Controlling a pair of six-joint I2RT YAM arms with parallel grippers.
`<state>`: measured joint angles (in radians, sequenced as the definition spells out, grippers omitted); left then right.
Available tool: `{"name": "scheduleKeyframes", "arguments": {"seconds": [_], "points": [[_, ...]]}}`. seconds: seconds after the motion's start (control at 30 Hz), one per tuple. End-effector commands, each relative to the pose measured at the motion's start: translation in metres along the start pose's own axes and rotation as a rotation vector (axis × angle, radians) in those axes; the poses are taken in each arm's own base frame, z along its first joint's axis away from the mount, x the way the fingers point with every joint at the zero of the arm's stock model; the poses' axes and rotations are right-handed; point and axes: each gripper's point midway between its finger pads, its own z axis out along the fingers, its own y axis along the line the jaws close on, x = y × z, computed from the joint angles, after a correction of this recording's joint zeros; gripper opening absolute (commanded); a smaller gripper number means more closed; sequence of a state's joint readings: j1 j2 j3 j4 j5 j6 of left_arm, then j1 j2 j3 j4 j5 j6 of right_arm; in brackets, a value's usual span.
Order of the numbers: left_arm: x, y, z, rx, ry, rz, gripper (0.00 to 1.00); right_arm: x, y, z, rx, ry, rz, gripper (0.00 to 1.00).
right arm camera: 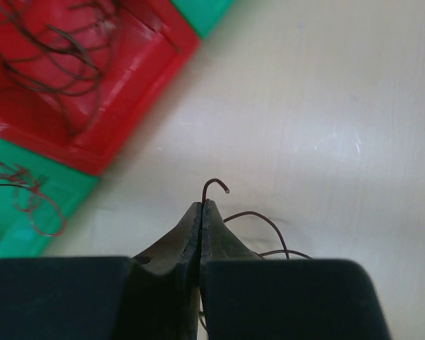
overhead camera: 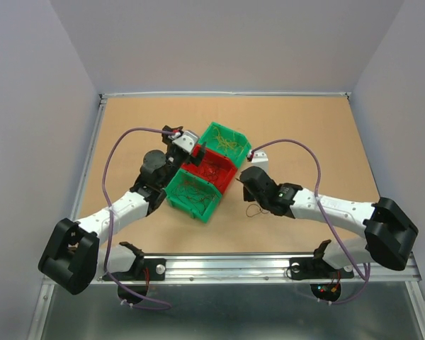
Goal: Untangle the cables
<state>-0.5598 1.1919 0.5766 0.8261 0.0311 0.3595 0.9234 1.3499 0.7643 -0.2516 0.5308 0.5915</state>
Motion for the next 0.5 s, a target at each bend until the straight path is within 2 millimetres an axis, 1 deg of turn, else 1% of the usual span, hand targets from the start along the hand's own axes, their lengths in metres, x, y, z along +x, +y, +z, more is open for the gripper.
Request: {"name": "scheduleKeyframes", "arguments": {"seconds": [0.0,0.07,0.1,0.17,0.2,0.27,0.3,0.33,0.4,0.43,0.47], "points": [[-0.045,0.034,-0.003,-0.087,-0.135,-0.053,0.99,-0.084,0.056,-0.024,-0.227,-0.211,0.009,0.01],[-0.046,0.041,-0.004,-0.095,-0.142,-0.084,0.99,-0.101,0.077,-0.035,-0.324,-0.239,0.005,0.01],[-0.046,0.05,-0.006,-0.115,-0.145,-0.09,0.99,-0.12,0.093,-0.042,-0.381,-0.283,0.004,0.0],[-0.048,0.057,-0.007,-0.122,-0.155,-0.127,0.99,-0.132,0.116,-0.05,-0.477,-0.294,-0.019,0.01],[-0.047,0.067,-0.009,-0.148,-0.158,-0.138,0.99,-0.146,0.133,-0.055,-0.532,-0.308,-0.032,0.01],[-0.05,0.075,-0.012,-0.16,-0.174,-0.173,0.99,-0.162,0.147,-0.061,-0.575,-0.33,-0.051,0.0],[-0.05,0.084,-0.015,-0.18,-0.183,-0.179,0.99,-0.169,0.151,-0.062,-0.581,-0.346,-0.069,0.01],[-0.05,0.087,-0.016,-0.187,-0.186,-0.203,0.99,-0.183,0.158,-0.065,-0.586,-0.373,-0.064,0.01],[-0.05,0.099,-0.019,-0.219,-0.195,-0.216,0.99,-0.196,0.164,-0.063,-0.581,-0.404,-0.092,0.01],[-0.05,0.101,-0.019,-0.225,-0.196,-0.222,0.99,-0.206,0.171,-0.061,-0.59,-0.416,-0.095,0.01],[-0.051,0.102,-0.02,-0.227,-0.204,-0.228,0.99,-0.211,0.174,-0.06,-0.608,-0.42,-0.103,0.01]]}}
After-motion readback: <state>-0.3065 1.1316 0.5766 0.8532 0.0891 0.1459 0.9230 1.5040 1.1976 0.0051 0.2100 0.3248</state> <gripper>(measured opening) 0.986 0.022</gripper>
